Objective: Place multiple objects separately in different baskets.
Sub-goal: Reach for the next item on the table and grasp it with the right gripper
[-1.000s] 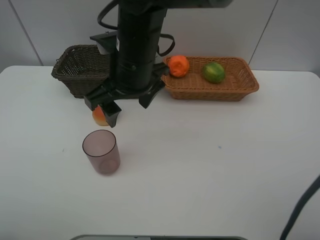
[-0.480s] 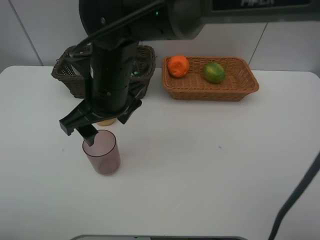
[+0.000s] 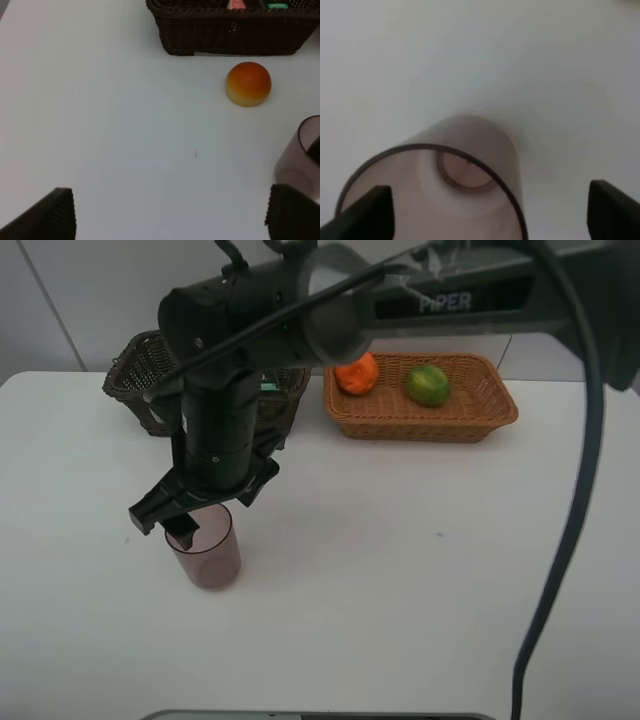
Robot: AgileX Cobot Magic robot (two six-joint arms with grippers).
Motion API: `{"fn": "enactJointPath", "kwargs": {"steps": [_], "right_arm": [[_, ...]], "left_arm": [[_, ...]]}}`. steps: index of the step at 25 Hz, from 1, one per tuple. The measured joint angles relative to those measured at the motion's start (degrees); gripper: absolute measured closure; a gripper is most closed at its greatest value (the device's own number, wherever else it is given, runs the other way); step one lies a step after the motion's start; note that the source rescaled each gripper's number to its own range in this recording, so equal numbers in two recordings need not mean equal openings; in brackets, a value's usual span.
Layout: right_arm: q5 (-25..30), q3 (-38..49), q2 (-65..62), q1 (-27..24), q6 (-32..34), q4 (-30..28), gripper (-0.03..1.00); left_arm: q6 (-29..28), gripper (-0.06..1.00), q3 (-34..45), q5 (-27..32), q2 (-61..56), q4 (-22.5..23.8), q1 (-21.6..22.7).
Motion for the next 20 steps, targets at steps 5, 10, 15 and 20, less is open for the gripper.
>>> {"fn": "enactJointPath", "kwargs": {"steps": [5, 10, 15, 20], "right_arm": [[-1.13, 0.0, 0.0, 0.0, 0.0, 0.0, 0.18], [-1.61, 0.0, 0.4, -0.57, 0.0, -0.06, 0.18], [-1.72, 0.0, 2.51, -0.93, 0.0, -0.22, 0.18], [-2.17, 0.0, 4.11, -0.94, 0.11, -0.22, 0.18]], "left_arm": [[0.0, 0.02, 0.0, 0.0, 0.0, 0.0, 0.0], [0.0, 0.02, 0.0, 0.0, 0.0, 0.0, 0.0], [0.0, 0.02, 0.0, 0.0, 0.0, 0.0, 0.0], [0.0, 0.02, 0.0, 0.0, 0.0, 0.0, 0.0]]}}
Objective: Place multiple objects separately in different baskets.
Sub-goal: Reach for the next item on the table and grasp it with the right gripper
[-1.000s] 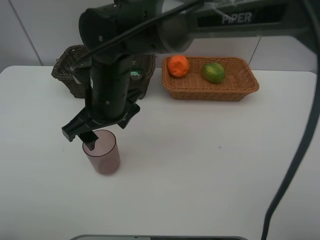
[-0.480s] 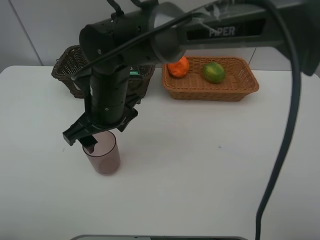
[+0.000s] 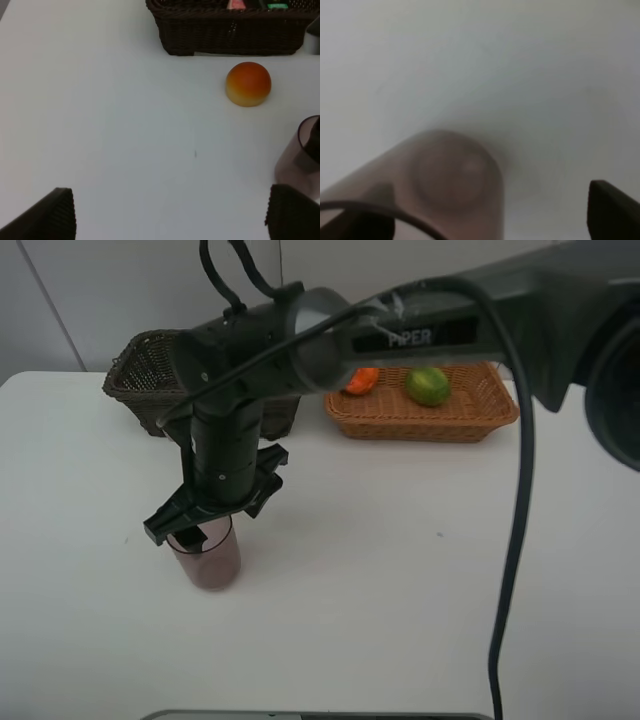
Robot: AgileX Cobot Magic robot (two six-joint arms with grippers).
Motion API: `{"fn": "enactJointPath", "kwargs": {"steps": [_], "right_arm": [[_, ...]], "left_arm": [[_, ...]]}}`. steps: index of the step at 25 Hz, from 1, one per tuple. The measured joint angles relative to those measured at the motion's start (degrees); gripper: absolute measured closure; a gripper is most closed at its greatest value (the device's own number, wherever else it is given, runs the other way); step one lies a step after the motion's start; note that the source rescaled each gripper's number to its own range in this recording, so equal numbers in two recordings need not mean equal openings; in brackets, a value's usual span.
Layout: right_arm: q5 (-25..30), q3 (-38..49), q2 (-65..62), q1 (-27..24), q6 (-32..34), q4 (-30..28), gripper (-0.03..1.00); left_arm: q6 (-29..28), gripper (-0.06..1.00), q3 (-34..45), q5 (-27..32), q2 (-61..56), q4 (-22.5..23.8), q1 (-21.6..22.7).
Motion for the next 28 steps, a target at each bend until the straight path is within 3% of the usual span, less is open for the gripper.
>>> {"fn": "enactJointPath", "kwargs": {"steps": [18, 21, 23, 25, 28], "right_arm": [[-1.8, 0.0, 2.45, 0.0, 0.02, 0.2, 0.21], [-1.8, 0.0, 2.45, 0.0, 0.07, 0.2, 0.4], [-1.8, 0.0, 2.45, 0.0, 0.07, 0.2, 0.62], [-1.73, 0.0, 2.51, 0.0, 0.07, 0.2, 0.93], [-1.89, 0.0, 2.52, 0.0, 0.09, 0.37, 0.93]], "left_arm": [[0.0, 0.02, 0.0, 0.0, 0.0, 0.0, 0.0], [0.0, 0.02, 0.0, 0.0, 0.0, 0.0, 0.0], [0.0, 0.02, 0.0, 0.0, 0.0, 0.0, 0.0], [0.0, 0.02, 0.0, 0.0, 0.0, 0.0, 0.0], [0.0, 0.02, 0.0, 0.0, 0.0, 0.0, 0.0]]}}
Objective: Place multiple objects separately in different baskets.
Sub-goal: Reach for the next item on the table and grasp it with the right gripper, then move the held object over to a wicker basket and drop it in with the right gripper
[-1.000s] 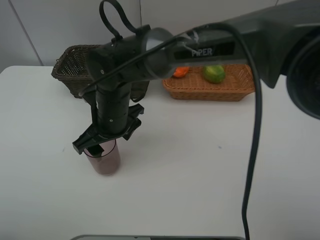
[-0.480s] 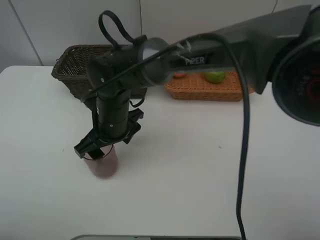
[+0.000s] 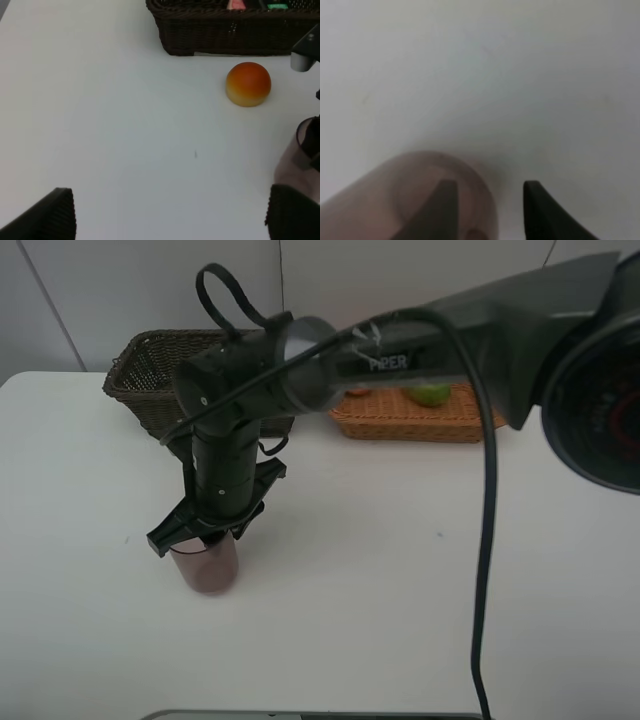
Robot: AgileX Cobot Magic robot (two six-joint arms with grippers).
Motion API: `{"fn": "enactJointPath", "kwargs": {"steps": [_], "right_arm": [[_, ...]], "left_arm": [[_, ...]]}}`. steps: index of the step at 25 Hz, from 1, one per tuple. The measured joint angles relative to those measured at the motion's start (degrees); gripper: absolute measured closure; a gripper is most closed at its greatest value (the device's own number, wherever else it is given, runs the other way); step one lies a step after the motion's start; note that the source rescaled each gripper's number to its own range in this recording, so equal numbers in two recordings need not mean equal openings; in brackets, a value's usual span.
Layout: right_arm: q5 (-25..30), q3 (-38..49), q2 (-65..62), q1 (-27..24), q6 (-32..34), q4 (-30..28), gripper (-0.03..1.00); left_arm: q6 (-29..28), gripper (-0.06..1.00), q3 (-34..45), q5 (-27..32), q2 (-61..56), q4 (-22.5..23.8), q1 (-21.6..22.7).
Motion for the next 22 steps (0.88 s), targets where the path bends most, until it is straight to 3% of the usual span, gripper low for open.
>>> {"fn": "enactJointPath", "kwargs": {"steps": [22], "right_arm": [[1.24, 0.0, -4.29, -1.18, 0.0, -0.21, 0.97]], "left_arm": [[0.0, 0.02, 0.0, 0.0, 0.0, 0.0, 0.0]]}}
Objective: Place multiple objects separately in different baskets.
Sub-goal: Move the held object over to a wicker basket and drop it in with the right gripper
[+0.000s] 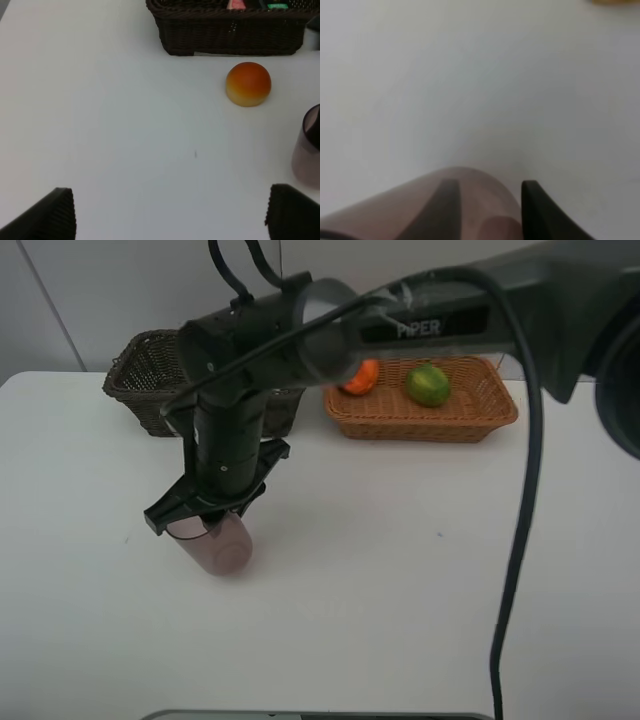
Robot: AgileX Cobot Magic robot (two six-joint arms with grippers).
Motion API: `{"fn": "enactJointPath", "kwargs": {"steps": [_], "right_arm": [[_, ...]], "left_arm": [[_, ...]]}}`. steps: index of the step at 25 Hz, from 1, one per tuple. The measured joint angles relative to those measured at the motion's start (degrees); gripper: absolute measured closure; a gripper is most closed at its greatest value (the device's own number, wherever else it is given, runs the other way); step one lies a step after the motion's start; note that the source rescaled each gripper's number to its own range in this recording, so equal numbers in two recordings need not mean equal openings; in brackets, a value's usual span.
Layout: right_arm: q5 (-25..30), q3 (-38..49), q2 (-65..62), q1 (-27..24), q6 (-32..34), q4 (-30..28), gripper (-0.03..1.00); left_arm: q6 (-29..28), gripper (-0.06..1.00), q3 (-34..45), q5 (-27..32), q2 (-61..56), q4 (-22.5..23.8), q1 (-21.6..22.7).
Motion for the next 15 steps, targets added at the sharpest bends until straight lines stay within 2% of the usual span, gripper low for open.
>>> {"fn": "enactJointPath", "kwargs": {"steps": [7, 15], "right_arm": [[1.48, -1.58, -2.52, -1.78, 0.0, -1.19, 0.97], [5.53, -10.06, -2.82, -6.0, 0.0, -2.99, 0.97]], "left_arm": [[0.0, 0.02, 0.0, 0.0, 0.0, 0.0, 0.0], [0.0, 0.02, 0.0, 0.0, 0.0, 0.0, 0.0]]}}
